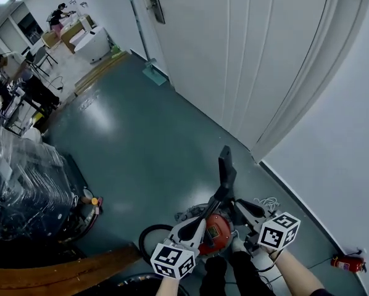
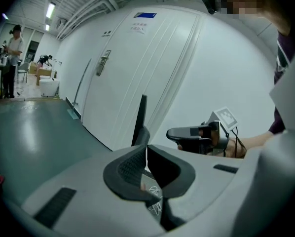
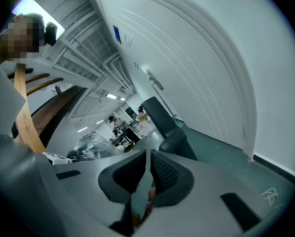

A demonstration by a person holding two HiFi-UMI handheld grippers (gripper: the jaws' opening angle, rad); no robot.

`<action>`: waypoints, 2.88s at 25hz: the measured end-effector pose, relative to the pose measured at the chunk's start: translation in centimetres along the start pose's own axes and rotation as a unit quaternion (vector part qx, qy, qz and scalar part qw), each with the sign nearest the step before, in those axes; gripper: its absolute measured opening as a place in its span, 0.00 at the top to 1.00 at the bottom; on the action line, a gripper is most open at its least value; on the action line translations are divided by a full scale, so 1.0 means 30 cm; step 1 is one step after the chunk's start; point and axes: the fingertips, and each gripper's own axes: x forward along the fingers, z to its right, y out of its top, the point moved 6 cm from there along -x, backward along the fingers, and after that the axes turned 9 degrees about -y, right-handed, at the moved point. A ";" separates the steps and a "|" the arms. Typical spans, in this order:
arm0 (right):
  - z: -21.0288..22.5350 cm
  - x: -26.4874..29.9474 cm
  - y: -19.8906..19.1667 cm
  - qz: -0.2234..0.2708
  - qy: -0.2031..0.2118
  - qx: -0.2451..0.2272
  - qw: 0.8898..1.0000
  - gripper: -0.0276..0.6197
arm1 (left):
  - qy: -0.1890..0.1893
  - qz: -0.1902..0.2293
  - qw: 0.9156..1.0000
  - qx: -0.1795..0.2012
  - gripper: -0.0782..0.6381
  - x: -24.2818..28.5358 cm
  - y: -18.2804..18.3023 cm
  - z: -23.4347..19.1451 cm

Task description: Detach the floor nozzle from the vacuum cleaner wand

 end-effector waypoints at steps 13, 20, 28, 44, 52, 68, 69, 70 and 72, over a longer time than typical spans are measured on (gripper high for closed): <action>0.111 0.214 -0.089 -0.051 0.018 0.092 0.994 0.66 | -0.039 -0.079 0.994 0.070 0.63 0.186 -0.221 -0.189; 0.100 0.282 -0.100 -0.069 0.020 0.116 0.991 0.65 | -0.078 -0.140 0.980 0.115 0.60 0.278 -0.290 -0.212; 0.114 0.309 -0.091 -0.058 -0.002 0.122 0.991 0.68 | -0.095 -0.145 0.978 0.116 0.68 0.316 -0.297 -0.222; 0.122 0.297 -0.072 -0.054 -0.017 0.107 0.993 0.68 | -0.111 -0.141 0.978 0.105 0.68 0.327 -0.291 -0.220; 0.119 0.277 -0.061 -0.037 -0.023 0.086 0.995 0.68 | -0.114 -0.136 0.978 0.111 0.68 0.331 -0.283 -0.207; 0.206 0.111 0.321 0.107 -0.012 0.097 0.989 0.68 | -0.095 -0.138 0.979 0.118 0.68 0.296 -0.310 -0.206; 0.207 0.104 0.310 0.104 -0.013 0.100 0.990 0.68 | -0.094 -0.138 0.979 0.115 0.68 0.295 -0.309 -0.200; 0.207 0.097 0.301 0.099 -0.014 0.101 0.990 0.68 | -0.094 -0.136 0.980 0.109 0.68 0.292 -0.305 -0.194; 0.194 0.086 0.296 0.091 -0.011 0.095 0.991 0.68 | -0.092 -0.118 0.985 0.091 0.66 0.278 -0.276 -0.185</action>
